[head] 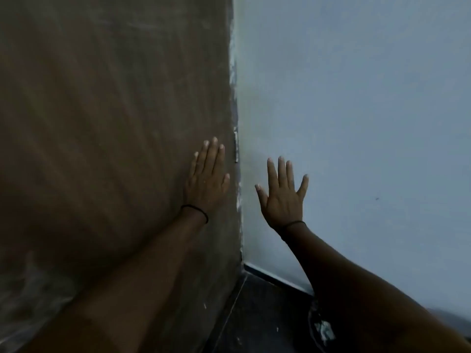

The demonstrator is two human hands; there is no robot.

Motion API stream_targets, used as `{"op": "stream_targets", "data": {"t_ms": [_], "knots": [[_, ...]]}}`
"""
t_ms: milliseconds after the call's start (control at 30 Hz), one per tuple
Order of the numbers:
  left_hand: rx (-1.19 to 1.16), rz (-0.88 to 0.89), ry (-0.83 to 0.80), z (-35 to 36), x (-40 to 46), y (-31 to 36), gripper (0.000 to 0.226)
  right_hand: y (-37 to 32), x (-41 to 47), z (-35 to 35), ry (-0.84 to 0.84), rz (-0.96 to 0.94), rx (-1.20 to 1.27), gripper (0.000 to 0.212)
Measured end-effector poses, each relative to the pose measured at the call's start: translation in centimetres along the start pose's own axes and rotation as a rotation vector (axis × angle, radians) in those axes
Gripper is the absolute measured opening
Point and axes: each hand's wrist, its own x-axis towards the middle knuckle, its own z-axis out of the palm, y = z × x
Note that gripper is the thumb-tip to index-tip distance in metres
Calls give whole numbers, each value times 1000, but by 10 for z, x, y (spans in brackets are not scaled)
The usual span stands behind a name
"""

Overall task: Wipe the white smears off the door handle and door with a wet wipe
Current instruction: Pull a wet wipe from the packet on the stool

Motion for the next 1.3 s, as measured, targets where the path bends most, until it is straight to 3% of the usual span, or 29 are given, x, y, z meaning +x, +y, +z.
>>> {"op": "stream_targets", "data": {"t_ms": [367, 733, 1300], "knots": [[-243, 201, -27, 58, 123, 144, 71, 139, 60, -43, 89, 235, -131, 68], [-583, 489, 46, 73, 179, 295, 70, 262, 35, -98, 153, 543, -342, 66], [-1077, 909, 169, 18, 210, 482, 65, 328, -34, -206, 261, 1011, -677, 65]]}}
